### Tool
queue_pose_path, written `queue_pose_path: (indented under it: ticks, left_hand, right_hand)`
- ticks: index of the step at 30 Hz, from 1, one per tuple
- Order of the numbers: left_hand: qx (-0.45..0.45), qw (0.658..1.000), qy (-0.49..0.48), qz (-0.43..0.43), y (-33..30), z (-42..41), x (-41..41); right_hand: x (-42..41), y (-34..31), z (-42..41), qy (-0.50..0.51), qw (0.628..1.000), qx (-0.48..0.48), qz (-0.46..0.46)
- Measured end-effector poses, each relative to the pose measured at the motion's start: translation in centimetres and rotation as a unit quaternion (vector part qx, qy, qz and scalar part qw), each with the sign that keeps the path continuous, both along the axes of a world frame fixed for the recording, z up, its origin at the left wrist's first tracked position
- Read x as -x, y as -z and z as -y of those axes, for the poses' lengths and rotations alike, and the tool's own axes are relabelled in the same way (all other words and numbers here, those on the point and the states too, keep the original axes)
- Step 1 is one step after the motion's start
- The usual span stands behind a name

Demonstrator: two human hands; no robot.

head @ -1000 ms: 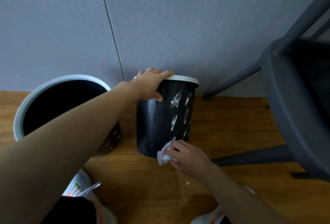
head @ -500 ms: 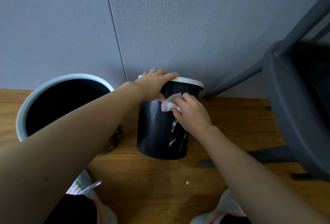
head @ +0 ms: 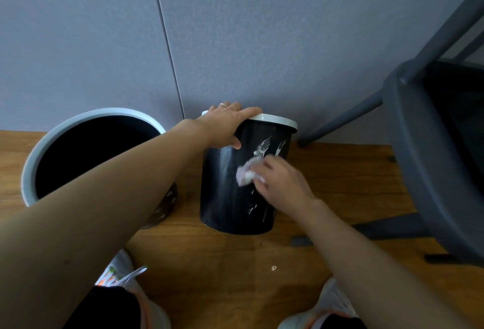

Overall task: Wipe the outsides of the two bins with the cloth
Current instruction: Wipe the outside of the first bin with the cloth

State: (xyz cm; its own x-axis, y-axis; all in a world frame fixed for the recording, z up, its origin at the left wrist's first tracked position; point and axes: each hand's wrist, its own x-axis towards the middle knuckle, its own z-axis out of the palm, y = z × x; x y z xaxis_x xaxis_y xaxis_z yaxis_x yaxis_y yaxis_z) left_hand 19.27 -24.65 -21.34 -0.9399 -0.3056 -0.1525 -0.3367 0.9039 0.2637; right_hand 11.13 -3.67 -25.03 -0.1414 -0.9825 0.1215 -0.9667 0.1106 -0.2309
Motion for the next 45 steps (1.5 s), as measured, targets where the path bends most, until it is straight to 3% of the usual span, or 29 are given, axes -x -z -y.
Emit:
queue_pose_path:
  ticks: [4,8,13,21,23,28,31,36,38,43,45]
  left_hand:
    - [-0.023,1.000,0.006,0.013,0.1,0.0,-0.3]
    - [0.012,0.999,0.046,0.006,0.6,0.2,-1.3]
    - [-0.036,0.999,0.040,0.002,0.3,0.2,-1.6]
    - [-0.052,0.998,0.036,0.001,0.1,0.2,-1.6]
    - [-0.048,0.998,0.034,-0.004,0.0,0.1,-1.7]
    - [-0.041,0.999,0.022,-0.009,-0.1,0.4,-2.0]
    - [-0.046,0.999,0.021,-0.006,-0.1,0.5,-2.1]
    - [-0.039,0.999,0.026,-0.005,-0.1,0.5,-1.8]
    - [-0.033,0.999,0.026,-0.006,0.0,0.3,-1.9]
    - [-0.018,0.999,0.029,0.003,0.0,0.1,-1.7]
    - [-0.011,0.999,0.030,0.003,0.0,0.0,-1.5]
  right_hand:
    - [0.8,-0.6,1.1,0.064,0.997,0.046,-0.007]
    - [-1.0,1.6,-1.6,0.010,0.998,0.041,0.042]
    - [-2.0,2.7,-2.9,-0.033,0.997,0.037,0.064]
    - [-2.9,2.4,-4.3,-0.210,0.976,-0.060,0.002]
    - [-2.1,1.4,-2.8,-0.181,0.982,-0.062,-0.005]
    - [0.7,-1.1,2.0,0.058,0.997,0.050,0.000]
    - [-0.2,-0.3,1.4,0.054,0.997,0.044,0.025]
    - [-1.7,1.0,-2.1,-0.111,0.993,-0.032,0.022]
    - [-0.9,0.7,-1.5,-0.081,0.997,-0.001,0.019]
    - [1.6,-1.6,2.8,0.129,0.986,0.100,0.012]
    - [1.5,-2.1,3.9,0.149,0.981,0.123,0.010]
